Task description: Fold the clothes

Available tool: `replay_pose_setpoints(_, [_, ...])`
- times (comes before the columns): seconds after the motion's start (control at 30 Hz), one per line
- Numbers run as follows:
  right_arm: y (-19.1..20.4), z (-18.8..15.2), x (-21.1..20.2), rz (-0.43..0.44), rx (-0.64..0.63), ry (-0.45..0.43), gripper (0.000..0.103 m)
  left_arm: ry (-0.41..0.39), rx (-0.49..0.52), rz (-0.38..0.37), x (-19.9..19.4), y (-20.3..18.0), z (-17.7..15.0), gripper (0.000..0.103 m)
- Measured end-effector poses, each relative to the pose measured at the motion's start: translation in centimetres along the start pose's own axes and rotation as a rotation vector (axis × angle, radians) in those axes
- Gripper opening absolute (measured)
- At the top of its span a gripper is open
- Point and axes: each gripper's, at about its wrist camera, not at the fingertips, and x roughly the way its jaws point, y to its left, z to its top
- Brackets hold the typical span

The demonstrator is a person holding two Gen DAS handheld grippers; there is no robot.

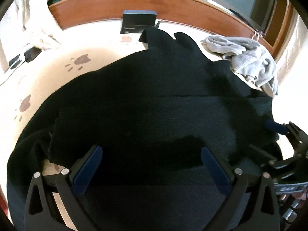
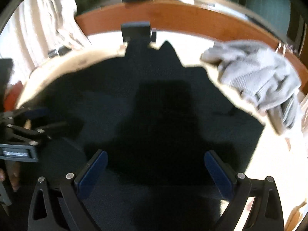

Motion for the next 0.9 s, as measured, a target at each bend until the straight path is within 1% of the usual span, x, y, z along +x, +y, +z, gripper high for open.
replay_pose_setpoints(0.07, [0.4,-0.4,0.6,-0.011,-0.038,0.011,0.103,-0.012,0.058,0.045,0.2,-0.9,-0.4,0.103])
replay_pose_setpoints(0.17, [0.2,-0.8,0.5,0.004,-0.045,0.011,0.103,-0.022,0.047,0.039,0.1,-0.7,-0.4,0.103])
replay_pose_setpoints(0.3, [0.1,-0.8,0.6,0.01,-0.049,0.005,0.103,-0.005,0.004,-0.009,-0.6,0.1,-0.3,0.103])
replay_pose_setpoints(0.33, [0.0,-0.8,0.7,0.012,-0.05,0.004,0.103,0.001,-0.018,-0.032,-1.0,0.4,-0.4,0.103])
replay_pose_setpoints(0.43, [0.0,-0.9,0.7,0.012,-0.051,0.003,0.103,0.006,-0.128,-0.144,-2.9,2.1,-0.9,0.103])
replay_pose_setpoints(0.53, [0.1,-0.8,0.8,0.006,-0.055,0.002,0.103,-0.01,-0.198,-0.208,-5.1,4.0,-1.7,0.103])
replay_pose_setpoints(0.6, [0.2,-0.8,0.7,-0.001,-0.059,0.0,0.103,-0.046,-0.222,-0.214,-7.2,5.7,-2.6,0.103])
replay_pose_setpoints(0.67, [0.8,-0.7,0.1,-0.025,-0.093,0.003,0.103,-0.089,-0.228,-0.197,-9.5,7.6,-3.5,0.103])
replay_pose_setpoints(0.7, [1.5,-0.8,-0.7,-0.03,-0.132,-0.014,0.103,-0.117,-0.231,-0.177,-10.9,8.9,-4.1,0.103])
replay_pose_setpoints(0.77, [3.7,-0.9,-3.5,-0.001,-0.233,-0.105,0.103,-0.164,-0.245,-0.124,-13.3,11.4,-5.3,0.103])
replay_pose_setpoints(0.83, [6.9,-1.4,-6.9,0.059,-0.365,-0.226,0.103,-0.203,-0.274,-0.061,-15.6,14.1,-6.7,0.103])
replay_pose_setpoints(0.9, [11.0,-2.6,-10.4,0.133,-0.54,-0.361,0.103,-0.227,-0.323,-0.009,-17.6,16.8,-8.2,0.103])
